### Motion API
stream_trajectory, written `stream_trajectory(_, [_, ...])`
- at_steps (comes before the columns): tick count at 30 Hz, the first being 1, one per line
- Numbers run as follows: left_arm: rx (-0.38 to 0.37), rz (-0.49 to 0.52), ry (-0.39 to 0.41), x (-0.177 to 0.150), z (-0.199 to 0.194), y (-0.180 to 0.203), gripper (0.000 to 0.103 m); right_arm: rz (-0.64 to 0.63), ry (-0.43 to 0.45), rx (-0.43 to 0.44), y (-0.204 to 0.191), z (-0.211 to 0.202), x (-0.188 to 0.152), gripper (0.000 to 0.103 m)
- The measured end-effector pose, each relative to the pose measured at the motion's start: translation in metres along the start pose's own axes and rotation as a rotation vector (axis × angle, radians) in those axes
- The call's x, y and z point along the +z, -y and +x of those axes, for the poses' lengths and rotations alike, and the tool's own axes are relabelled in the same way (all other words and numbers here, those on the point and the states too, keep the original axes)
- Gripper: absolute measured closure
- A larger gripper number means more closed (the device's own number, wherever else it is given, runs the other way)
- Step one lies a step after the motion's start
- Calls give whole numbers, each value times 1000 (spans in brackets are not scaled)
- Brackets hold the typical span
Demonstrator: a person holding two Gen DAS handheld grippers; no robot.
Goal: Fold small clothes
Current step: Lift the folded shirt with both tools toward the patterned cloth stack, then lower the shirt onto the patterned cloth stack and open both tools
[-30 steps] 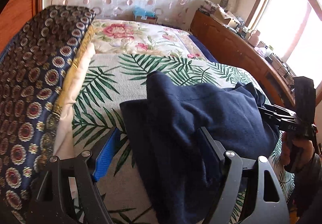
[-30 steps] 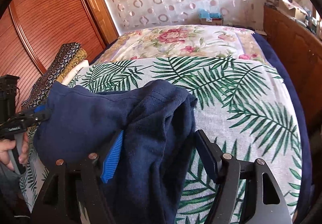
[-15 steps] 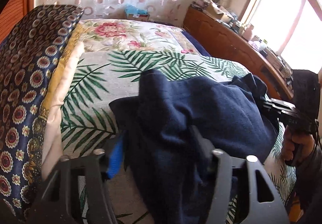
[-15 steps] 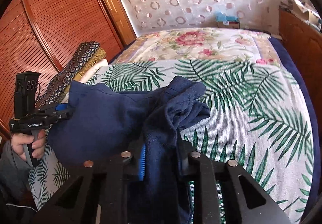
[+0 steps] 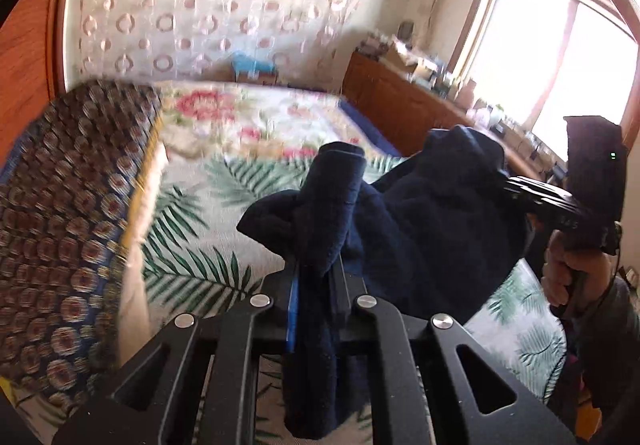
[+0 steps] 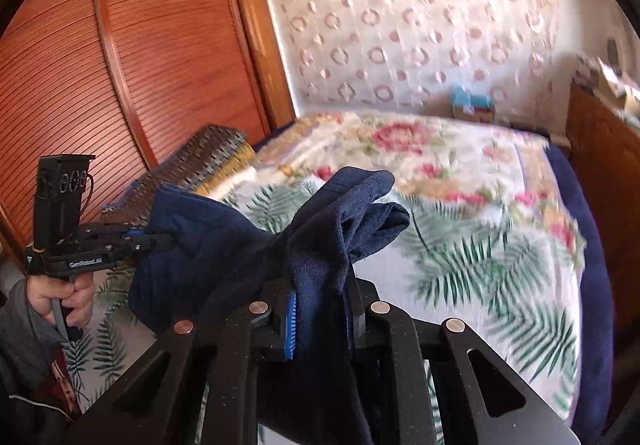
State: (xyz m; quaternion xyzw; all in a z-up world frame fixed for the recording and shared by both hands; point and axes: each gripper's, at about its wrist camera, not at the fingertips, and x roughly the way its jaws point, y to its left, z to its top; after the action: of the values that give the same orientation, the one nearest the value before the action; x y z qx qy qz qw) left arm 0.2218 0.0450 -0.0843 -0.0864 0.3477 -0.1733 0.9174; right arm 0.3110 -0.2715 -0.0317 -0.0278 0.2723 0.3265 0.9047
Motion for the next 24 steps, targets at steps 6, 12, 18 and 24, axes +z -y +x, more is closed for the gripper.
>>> stream_trajectory(6, [33,-73,149,15,-60,-23,91,-128,75,49,-32,-1,47,86])
stream_trajectory(12, [191,-215,310,9,-105,-72,91,-313,91,125,-83,55,116,86])
stream_trajectory(18, [318,-377,384,-18,-117,-114,91,-492,45,178,-145,152,171,86])
stream_trajectory(24, [362,-438,411,-44,-121,-130,91,-585,8,210,-181,219,191,87])
